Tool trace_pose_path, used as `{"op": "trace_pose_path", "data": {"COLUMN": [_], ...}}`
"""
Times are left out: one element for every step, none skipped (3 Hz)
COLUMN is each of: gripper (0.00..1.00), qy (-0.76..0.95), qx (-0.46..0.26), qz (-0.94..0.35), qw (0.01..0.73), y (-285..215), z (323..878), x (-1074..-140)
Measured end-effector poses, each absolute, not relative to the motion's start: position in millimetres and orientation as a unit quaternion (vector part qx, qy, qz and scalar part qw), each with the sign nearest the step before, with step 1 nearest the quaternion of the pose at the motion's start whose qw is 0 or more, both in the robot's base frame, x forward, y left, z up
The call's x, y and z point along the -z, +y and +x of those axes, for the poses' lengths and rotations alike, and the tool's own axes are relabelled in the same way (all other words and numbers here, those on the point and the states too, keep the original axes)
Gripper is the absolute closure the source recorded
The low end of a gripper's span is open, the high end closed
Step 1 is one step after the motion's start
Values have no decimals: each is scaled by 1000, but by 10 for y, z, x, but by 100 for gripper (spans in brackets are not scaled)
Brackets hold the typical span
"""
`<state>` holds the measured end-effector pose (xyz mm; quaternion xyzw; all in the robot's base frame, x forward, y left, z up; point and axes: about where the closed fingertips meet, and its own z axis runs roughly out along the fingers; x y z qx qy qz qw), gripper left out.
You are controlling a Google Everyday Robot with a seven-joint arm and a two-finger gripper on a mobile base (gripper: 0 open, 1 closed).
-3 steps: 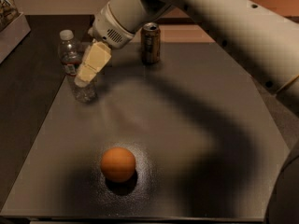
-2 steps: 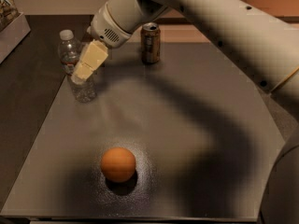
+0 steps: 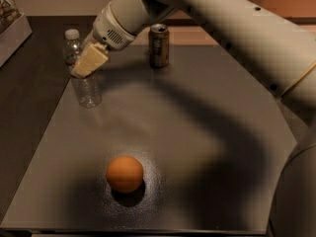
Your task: Knock water bottle over
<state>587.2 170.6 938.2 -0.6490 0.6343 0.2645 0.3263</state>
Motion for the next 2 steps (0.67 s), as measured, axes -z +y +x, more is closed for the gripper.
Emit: {"op": "trace_pose_path", "data": {"gripper": [64, 87], "qy": [631, 623], "qx": [-270, -265], "qz": [-651, -656], "qw": [325, 334], "y": [1652, 1434], "z": [5805, 5704], "x": [-9424, -9606]}}
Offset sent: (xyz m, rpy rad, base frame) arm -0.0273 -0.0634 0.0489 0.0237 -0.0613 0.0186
